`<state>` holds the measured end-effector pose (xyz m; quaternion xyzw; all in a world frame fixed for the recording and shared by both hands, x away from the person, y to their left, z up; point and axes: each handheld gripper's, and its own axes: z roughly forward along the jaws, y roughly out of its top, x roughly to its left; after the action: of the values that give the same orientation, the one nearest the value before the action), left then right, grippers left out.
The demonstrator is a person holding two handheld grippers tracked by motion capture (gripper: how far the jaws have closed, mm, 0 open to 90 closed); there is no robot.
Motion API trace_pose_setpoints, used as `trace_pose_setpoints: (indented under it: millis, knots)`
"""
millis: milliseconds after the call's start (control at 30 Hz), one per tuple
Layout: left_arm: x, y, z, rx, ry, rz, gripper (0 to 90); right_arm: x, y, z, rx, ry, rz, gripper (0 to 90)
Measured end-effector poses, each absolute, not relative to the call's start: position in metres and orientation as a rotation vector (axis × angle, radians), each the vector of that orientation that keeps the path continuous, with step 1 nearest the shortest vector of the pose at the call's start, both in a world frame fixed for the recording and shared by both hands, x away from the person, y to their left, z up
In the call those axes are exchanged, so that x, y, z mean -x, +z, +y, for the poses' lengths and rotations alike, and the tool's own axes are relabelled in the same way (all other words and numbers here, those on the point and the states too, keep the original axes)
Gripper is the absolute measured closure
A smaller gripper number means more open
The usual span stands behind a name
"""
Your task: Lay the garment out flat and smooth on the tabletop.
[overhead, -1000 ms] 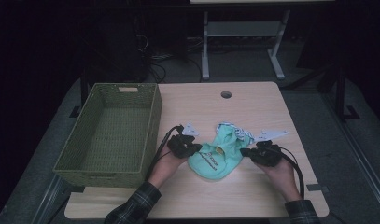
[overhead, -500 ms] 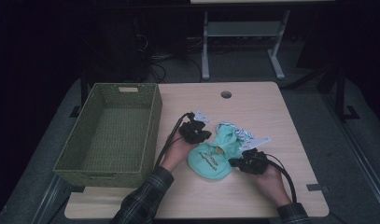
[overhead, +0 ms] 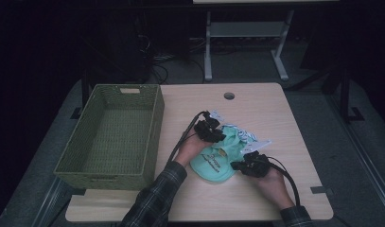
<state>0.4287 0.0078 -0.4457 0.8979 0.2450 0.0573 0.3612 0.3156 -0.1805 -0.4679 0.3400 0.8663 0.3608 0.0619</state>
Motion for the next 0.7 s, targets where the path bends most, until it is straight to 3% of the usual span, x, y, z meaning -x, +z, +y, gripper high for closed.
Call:
trace_pose_setpoints:
  millis: [267, 567, 700]
  knots:
    - [-0.431, -0.458, 0.000, -2.377, 0.130, 0.623, 66.5, -0.316, -0.468, -0.181, -1.037, 1.098, 2.620, 89.8]
    - [-0.431, -0.458, -0.003, -2.390, 0.120, 0.641, 85.9, -0.316, -0.468, -0.181, -1.030, 1.099, 2.618, 89.8]
    - [-0.432, -0.457, -0.002, -2.386, 0.115, 0.661, 88.7, -0.316, -0.468, -0.181, -1.020, 1.098, 2.617, 89.8]
